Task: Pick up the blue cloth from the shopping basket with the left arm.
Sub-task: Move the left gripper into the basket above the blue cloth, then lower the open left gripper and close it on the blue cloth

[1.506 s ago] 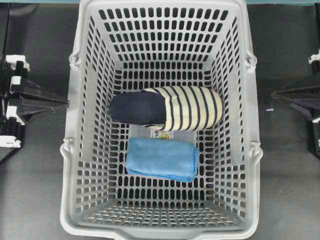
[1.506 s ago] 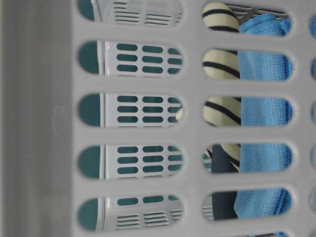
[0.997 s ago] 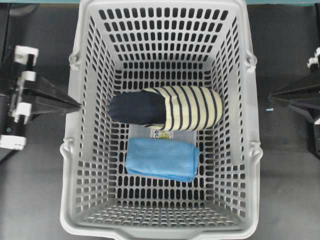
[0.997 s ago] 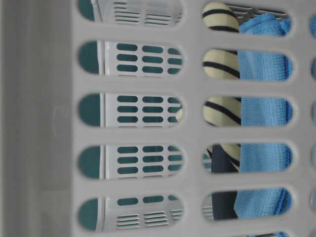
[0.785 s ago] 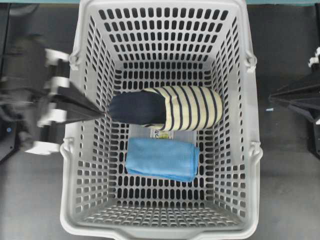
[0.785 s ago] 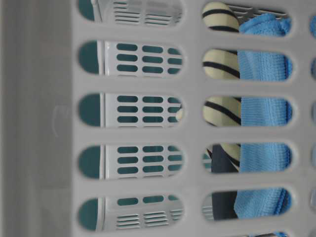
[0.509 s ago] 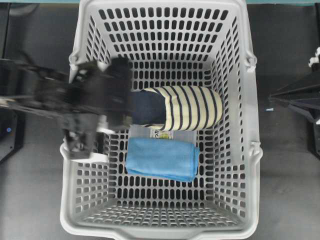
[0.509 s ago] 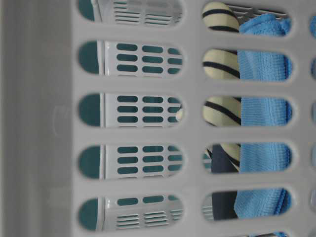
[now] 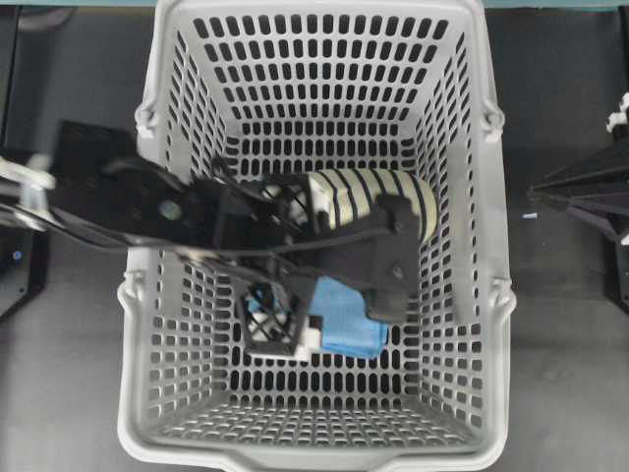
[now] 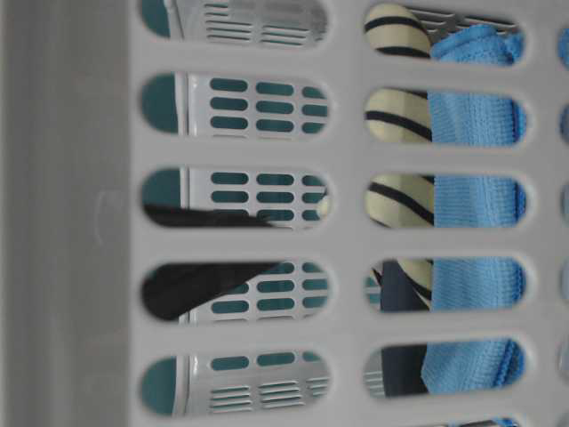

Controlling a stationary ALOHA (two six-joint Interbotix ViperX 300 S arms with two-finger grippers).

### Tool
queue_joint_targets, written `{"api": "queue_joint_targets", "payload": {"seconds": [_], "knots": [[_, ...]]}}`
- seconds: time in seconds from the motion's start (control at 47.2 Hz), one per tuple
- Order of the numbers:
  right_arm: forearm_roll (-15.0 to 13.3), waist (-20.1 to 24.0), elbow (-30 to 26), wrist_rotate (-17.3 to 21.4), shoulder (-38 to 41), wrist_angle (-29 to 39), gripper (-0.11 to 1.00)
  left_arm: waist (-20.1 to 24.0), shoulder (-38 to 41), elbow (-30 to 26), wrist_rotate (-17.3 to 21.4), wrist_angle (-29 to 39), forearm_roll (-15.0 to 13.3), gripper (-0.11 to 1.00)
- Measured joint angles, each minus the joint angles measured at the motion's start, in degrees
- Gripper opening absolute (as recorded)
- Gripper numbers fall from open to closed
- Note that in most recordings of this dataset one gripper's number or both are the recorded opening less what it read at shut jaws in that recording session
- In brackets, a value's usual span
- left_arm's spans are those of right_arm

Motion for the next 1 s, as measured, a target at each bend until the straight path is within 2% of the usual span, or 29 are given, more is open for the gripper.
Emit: {"api": "queue_joint_targets", "payload": {"seconds": [0.403, 0.466, 0.636, 0.721, 0.997], "knots": [[0.00, -0.09, 0.00, -0.26, -0.26, -2.72, 0.02, -0.53, 7.03, -0.09, -0.18, -3.25, 0.00, 0.88], [0.00, 0.00, 0.00, -0.26, -0.26, -2.81, 0.13, -0.53, 7.65, 0.00, -0.09, -3.34, -0.09, 0.88], [0.09, 0.00, 0.26, 0.00, -0.35, -2.81, 0.63, -0.53, 7.91, 1.14, 0.00, -3.60, 0.00, 0.88], [0.00, 0.00, 0.26, 0.00, -0.35, -2.90, 0.80, -0.53, 8.09, 3.25, -0.09, -4.39, -0.09, 0.88], [0.09, -0.09, 0.35, -0.62, -0.44, -2.99, 0.76, -0.53, 7.47, 7.38, -0.53, -8.96, 0.00, 0.87]]}}
